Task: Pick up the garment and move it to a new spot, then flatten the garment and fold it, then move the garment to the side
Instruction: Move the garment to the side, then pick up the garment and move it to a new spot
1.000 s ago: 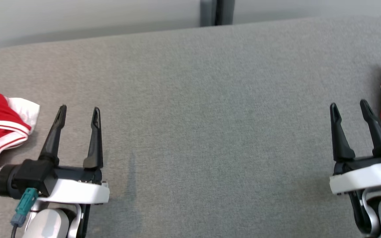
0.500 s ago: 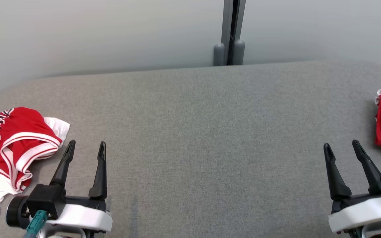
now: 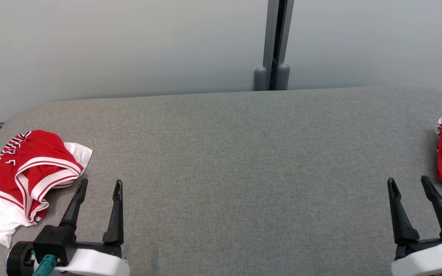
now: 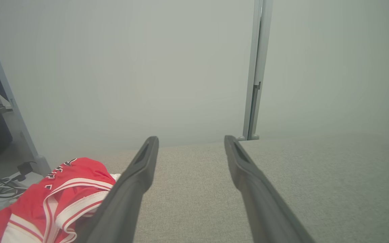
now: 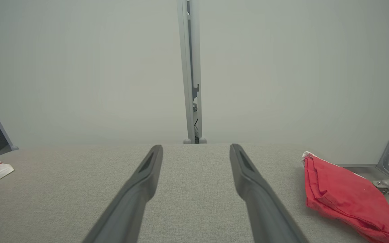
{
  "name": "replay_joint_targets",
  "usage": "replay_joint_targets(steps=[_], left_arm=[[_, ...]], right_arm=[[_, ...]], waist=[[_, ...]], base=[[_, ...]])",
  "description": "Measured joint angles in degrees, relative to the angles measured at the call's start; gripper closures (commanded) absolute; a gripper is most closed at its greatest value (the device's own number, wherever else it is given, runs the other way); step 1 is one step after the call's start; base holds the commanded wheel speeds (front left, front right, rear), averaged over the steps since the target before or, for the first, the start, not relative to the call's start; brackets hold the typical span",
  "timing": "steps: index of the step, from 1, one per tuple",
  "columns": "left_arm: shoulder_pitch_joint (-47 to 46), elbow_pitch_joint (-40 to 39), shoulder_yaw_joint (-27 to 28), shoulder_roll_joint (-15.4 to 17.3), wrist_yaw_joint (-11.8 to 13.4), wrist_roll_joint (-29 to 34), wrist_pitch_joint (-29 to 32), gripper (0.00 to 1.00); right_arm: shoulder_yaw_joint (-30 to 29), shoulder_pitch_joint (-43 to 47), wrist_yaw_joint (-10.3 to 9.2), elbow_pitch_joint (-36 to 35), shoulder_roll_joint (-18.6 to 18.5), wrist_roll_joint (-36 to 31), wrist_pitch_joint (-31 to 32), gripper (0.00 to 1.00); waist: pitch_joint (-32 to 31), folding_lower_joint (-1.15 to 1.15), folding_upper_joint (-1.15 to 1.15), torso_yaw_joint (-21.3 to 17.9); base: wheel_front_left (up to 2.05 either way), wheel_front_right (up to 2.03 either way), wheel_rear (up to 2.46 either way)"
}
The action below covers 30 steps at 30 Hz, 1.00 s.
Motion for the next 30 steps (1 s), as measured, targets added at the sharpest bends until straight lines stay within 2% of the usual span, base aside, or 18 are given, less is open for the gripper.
replay_joint_targets(steps=[30], left_arm=[[-0.2,-0.3,-1.0,0.4,0.9,-0.5,0.7,0.0]], right_arm=[[-0.3,1.2,0.0,-0.4,0.3,1.8,0.1,0.0]], waist=[[-1.0,0.0,0.0,1.1]], base=[[0.0,0.0,0.0]])
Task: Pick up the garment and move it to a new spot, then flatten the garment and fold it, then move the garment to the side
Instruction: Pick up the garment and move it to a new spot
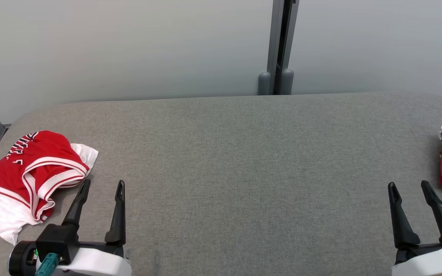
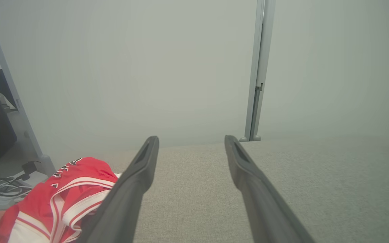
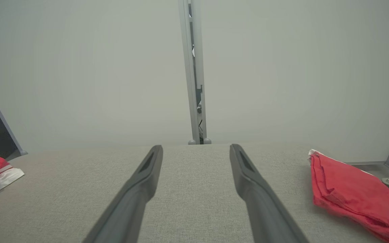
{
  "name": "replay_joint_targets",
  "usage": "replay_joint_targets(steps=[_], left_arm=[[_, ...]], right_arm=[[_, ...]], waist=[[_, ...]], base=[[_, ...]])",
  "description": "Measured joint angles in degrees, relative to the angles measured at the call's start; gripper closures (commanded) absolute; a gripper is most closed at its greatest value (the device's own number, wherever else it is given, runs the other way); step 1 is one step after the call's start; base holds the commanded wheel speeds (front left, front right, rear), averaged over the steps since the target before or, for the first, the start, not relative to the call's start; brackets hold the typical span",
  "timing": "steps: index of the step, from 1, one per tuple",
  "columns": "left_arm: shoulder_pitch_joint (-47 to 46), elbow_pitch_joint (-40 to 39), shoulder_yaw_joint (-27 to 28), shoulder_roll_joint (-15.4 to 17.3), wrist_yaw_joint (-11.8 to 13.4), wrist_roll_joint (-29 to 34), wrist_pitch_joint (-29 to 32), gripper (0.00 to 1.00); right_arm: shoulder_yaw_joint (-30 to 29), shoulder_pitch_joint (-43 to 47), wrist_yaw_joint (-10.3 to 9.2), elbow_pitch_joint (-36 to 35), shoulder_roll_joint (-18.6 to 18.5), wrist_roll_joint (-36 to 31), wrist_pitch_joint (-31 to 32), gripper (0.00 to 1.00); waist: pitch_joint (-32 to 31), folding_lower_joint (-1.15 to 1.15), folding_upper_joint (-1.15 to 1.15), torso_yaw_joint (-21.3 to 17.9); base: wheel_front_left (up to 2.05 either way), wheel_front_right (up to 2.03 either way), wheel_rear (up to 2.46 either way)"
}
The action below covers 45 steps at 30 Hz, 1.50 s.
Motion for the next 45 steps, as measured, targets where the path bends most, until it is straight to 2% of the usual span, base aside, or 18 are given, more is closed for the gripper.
replay_joint_targets(steps=[7,10,13,21,28,35,41,45], left_arm=[[-2.7,0.6,-0.5,0.0,-0.4,0.0,-0.1,0.0],[-5.2,1.7,-0.7,-0.4,-1.1,0.0,-0.8,0.0],[-5.8,2.4,-0.6,-0.4,-1.3,0.0,-1.1,0.0],[-6.3,3.9,1.4,-0.1,-1.0,-1.1,-2.6,0.0],[-6.3,4.2,1.9,-0.2,-1.1,-1.6,-3.4,0.0],[-6.4,4.3,2.1,-0.3,-1.1,-1.9,-3.8,0.0],[-7.7,3.5,2.9,-0.3,-1.5,-2.6,-4.3,0.0],[-11.4,2.9,3.6,-0.3,-2.9,-3.6,-4.6,0.0]], right_arm=[[1.2,0.3,0.0,-0.4,0.0,0.0,0.0,0.0],[2.2,0.1,0.0,-0.5,0.1,0.1,0.0,0.0],[2.5,-0.2,0.0,-0.5,0.1,0.1,0.0,0.0],[3.8,-1.0,0.0,-0.4,0.1,0.3,0.0,0.0],[4.3,-1.6,0.0,-0.2,0.1,0.4,0.3,0.0],[4.4,-2.1,0.0,-0.3,0.1,0.1,0.5,0.0],[5.0,-3.2,0.0,-1.1,0.1,-0.2,1.3,0.0],[5.3,-4.7,0.0,-2.7,0.1,-1.5,2.7,0.0]], waist=[[0.2,0.0,0.0,3.7],[0.6,0.0,0.0,7.7],[0.8,0.0,0.0,9.9],[1.6,0.0,0.0,18.7],[2.4,0.0,0.0,24.5],[3.2,0.0,0.0,26.1],[4.9,0.0,0.0,25.2],[7.4,0.0,0.0,24.1]], base=[[0.0,0.0,0.0],[0.0,0.0,0.0],[0.0,0.0,0.0],[0.0,0.0,0.0],[0.0,0.0,0.0],[0.0,0.0,0.0],[0.0,0.0,0.0],[0.0,0.0,0.0]])
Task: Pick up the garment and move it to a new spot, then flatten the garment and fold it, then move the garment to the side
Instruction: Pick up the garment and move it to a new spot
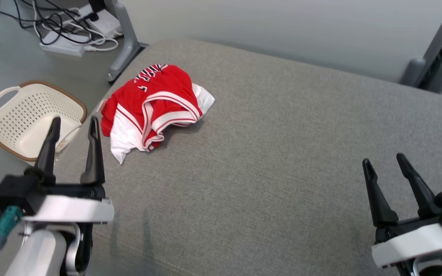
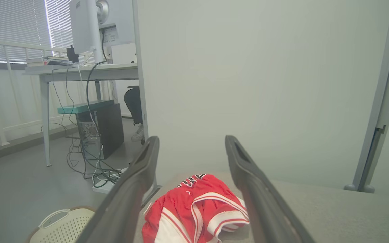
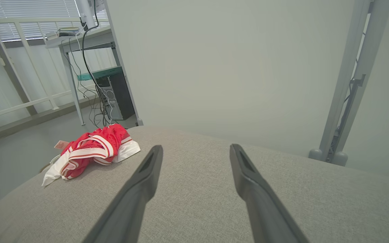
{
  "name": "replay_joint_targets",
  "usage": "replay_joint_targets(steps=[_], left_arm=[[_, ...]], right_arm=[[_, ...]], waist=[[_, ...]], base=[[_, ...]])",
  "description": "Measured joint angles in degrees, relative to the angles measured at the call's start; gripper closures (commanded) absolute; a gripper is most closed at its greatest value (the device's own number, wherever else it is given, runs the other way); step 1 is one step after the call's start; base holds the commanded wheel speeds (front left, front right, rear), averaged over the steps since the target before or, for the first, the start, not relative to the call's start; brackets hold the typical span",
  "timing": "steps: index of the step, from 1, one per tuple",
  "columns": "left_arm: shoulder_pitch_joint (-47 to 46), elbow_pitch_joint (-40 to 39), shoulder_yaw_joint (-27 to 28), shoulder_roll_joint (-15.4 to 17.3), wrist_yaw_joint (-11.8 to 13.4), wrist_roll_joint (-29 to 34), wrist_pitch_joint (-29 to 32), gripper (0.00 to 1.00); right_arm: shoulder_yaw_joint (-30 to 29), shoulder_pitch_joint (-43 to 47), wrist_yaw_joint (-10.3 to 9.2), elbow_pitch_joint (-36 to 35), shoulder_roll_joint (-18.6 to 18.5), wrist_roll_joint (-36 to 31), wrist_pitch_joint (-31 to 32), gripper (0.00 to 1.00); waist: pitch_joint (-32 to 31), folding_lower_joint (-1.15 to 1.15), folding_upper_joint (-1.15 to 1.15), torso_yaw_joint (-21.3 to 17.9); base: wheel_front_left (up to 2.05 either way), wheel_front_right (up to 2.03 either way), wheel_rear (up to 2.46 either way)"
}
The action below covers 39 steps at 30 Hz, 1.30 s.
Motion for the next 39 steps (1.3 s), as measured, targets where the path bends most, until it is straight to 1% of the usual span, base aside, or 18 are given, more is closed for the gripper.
replay_joint_targets(steps=[3,7,12,15,21,25,26,27,28,31,34,36,39], left_arm=[[-3.9,1.5,0.3,-0.5,-1.7,-2.4,1.3,0.0],[-9.6,7.2,0.6,-0.8,-4.1,-4.9,3.3,0.0],[-15.9,19.5,1.1,-1.4,-7.1,-8.2,5.5,0.0],[-19.4,27.3,2.0,-1.4,-8.9,-10.1,5.7,0.0],[-25.0,40.4,2.3,-1.6,-12.3,-11.7,6.0,0.0],[-28.0,47.2,2.0,-2.2,-13.5,-11.9,4.9,0.0],[-28.6,48.5,1.8,-2.2,-13.5,-11.8,4.2,0.15],[-29.1,49.4,1.8,-2.2,-13.7,-11.6,3.4,0.92],[-29.6,49.8,1.9,-2.4,-13.8,-11.5,2.2,1.0],[-30.9,49.9,2.2,-2.2,-14.0,-10.3,0.1,1.0],[-30.9,48.1,2.9,-1.5,-13.7,-9.1,-0.5,1.0],[-30.7,45.4,3.5,-0.9,-13.0,-7.8,-0.6,1.0],[-29.7,38.5,5.5,0.2,-11.5,-5.6,-0.7,1.0]], right_arm=[[0.4,-2.1,0.0,-1.6,-0.5,-0.9,1.3,0.0],[0.9,-4.9,0.0,-3.2,-1.7,-1.5,2.5,0.0],[1.0,-7.1,0.0,-3.9,-2.8,-1.7,3.3,0.0],[0.8,-8.3,0.0,-4.0,-3.3,-1.8,3.3,0.0],[0.8,-9.7,0.0,-3.9,-3.6,-1.8,2.7,0.0],[1.0,-10.4,0.0,-3.4,-3.6,-1.8,2.4,0.0],[1.1,-10.6,0.0,-3.2,-3.6,-1.8,2.3,0.0],[1.1,-10.8,0.0,-3.1,-3.6,-1.7,2.2,0.0],[1.1,-11.0,0.0,-2.9,-3.6,-1.5,2.0,0.0],[0.9,-11.1,0.0,-2.3,-3.5,-1.5,1.6,0.0],[0.6,-10.7,0.0,-1.5,-3.2,-1.4,1.1,0.0],[0.5,-10.1,0.0,-1.0,-3.0,-1.1,0.7,0.0],[0.2,-9.4,0.0,-0.4,-2.5,-0.8,-0.1,0.0]], waist=[[2.8,0.0,0.0,-1.1],[7.3,0.0,0.0,-3.0],[13.1,0.0,0.0,-6.0],[16.3,0.0,0.0,-8.0],[21.4,0.0,0.0,-11.3],[23.3,0.0,0.0,-12.8],[23.4,0.0,0.0,-13.1],[23.5,0.0,0.0,-13.3],[23.3,0.0,0.0,-13.4],[22.3,0.0,0.0,-13.4],[20.7,0.0,0.0,-13.4],[19.4,0.0,0.0,-13.4],[17.3,0.0,0.0,-13.5]], base=[[0.0,0.0,0.0],[0.0,0.0,0.0],[0.0,0.0,0.0],[0.0,0.0,0.0],[0.0,0.0,0.0],[0.0,0.0,0.0],[0.0,0.0,0.0],[0.0,0.0,0.0],[0.0,0.0,0.0],[0.0,0.0,0.0],[0.0,0.0,0.0],[0.0,0.0,0.0],[0.0,0.0,0.0]])
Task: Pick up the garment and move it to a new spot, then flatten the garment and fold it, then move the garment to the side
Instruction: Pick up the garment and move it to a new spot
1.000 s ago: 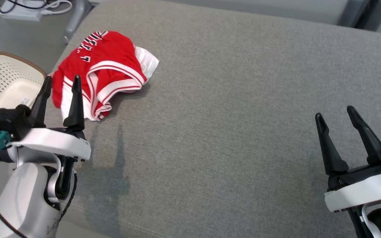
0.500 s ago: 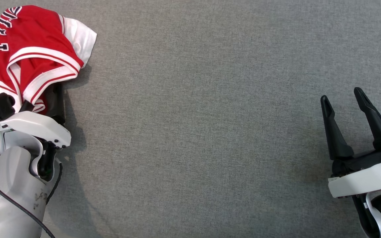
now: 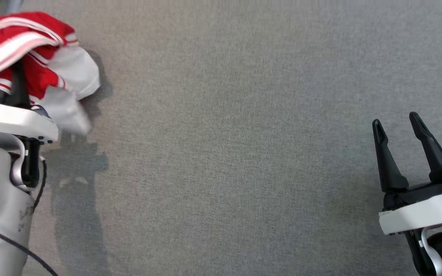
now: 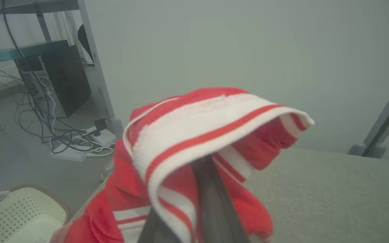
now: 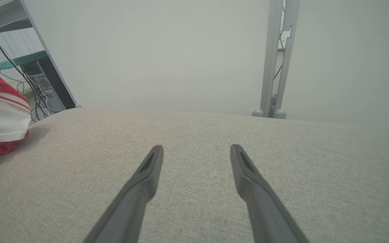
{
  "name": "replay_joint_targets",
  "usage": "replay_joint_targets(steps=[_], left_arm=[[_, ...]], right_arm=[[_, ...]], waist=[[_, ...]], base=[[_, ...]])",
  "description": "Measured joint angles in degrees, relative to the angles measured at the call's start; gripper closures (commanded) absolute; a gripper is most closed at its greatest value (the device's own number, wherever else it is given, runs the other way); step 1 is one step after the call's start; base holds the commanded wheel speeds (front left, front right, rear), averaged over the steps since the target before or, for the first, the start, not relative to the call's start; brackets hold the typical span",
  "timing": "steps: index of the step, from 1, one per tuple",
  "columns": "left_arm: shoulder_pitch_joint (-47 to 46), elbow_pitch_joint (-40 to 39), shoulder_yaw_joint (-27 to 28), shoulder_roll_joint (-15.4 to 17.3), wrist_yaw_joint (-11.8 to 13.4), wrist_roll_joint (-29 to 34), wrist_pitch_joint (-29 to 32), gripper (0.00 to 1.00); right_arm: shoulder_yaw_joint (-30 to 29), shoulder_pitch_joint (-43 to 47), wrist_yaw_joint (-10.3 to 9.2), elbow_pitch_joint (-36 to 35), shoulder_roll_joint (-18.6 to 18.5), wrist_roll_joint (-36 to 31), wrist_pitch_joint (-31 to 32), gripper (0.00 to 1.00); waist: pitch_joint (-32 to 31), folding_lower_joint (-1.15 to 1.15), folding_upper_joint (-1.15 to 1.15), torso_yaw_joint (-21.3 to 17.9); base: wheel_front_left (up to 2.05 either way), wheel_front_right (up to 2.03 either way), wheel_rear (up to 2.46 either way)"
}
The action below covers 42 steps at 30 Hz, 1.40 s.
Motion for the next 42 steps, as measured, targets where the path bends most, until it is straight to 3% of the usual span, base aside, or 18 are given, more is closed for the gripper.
replay_joint_targets(steps=[8,18,23,28,34,42], left_arm=[[8.6,-23.1,2.6,2.7,5.1,4.4,0.4,1.0],[21.3,-50.2,-0.7,4.0,10.7,7.8,10.0,1.0],[26.5,-58.8,-4.2,3.2,11.9,8.2,13.9,1.0],[28.8,-61.6,-8.6,1.9,11.5,8.1,16.0,1.0],[28.2,-59.7,-16.3,-0.9,8.0,7.9,17.6,1.0],[20.9,-52.1,-24.7,-6.1,3.7,8.9,18.8,1.0]], right_arm=[[-0.9,2.3,0.0,1.6,1.3,0.9,-2.0,0.0],[-1.7,5.8,0.0,2.6,2.2,2.1,-3.4,0.0],[-2.0,6.9,0.0,2.6,2.3,2.9,-3.7,0.0],[-2.0,7.2,0.0,2.5,2.4,3.5,-3.8,0.0],[-1.0,5.9,0.0,2.5,2.4,4.4,-4.3,0.0],[0.2,4.9,0.0,3.5,2.4,6.1,-6.0,0.0]], waist=[[-7.5,0.0,0.0,-1.0],[-14.5,0.0,0.0,-4.7],[-16.5,0.0,0.0,-7.8],[-17.2,0.0,0.0,-10.5],[-16.3,0.0,0.0,-14.8],[-13.4,0.0,0.0,-23.8]], base=[[0.0,0.0,0.0],[0.0,0.0,0.0],[0.0,0.0,0.0],[0.0,0.0,0.0],[0.0,0.0,0.0],[0.0,0.0,0.0]])
